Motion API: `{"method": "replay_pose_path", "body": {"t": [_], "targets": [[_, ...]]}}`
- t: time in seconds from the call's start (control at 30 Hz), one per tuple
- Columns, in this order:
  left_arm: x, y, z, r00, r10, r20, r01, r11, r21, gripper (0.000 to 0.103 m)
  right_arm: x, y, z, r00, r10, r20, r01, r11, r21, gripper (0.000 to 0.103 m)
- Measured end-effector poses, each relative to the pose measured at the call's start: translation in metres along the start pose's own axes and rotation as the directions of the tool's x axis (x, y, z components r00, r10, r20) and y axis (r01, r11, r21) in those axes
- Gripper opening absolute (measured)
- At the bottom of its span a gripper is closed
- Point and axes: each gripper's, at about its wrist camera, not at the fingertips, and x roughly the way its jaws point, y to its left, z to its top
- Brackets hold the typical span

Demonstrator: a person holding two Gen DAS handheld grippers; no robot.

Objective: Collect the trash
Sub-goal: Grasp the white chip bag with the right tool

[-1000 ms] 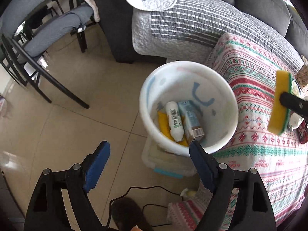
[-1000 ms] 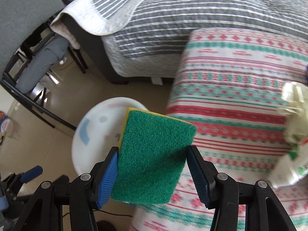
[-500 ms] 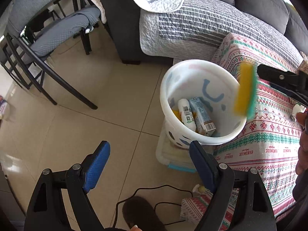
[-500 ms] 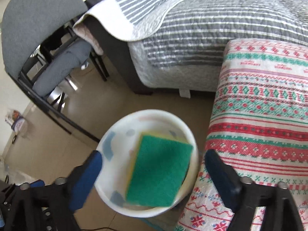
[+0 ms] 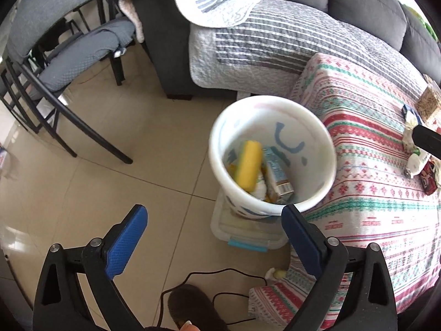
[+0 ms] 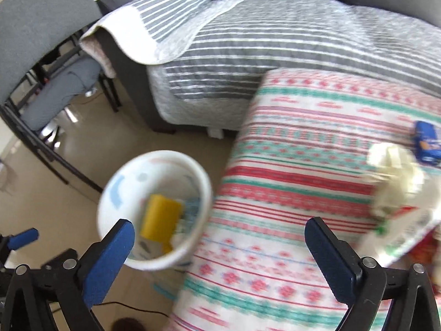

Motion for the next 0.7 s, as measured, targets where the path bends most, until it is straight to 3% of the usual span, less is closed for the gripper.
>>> {"method": "replay_pose_path", "body": {"t": [0.2, 0.43, 0.7], "targets": [[-0.01, -0.029, 0.002, 0.999, -0.039, 0.006, 0.039, 0.998, 0.041, 0.099, -0.03, -0.049, -0.004, 0.995, -0.103, -0.012, 0.103, 0.992, 0.071, 0.102], [-0.018, -0.06, 0.007, 0.997, -0.081, 0.012, 0.08, 0.994, 0.08, 0.099, -0.059, -0.113, -0.006, 0.969, -0.244, -0.046, 0.248, 0.96, 0.13, 0.102], [-0.021, -0.089, 0.009, 0.993, -0.117, 0.004, 0.116, 0.986, 0.123, 0.099, -0.06, -0.175, -0.014, 0.952, -0.268, -0.145, 0.289, 0.947, 0.144, 0.102]]}}
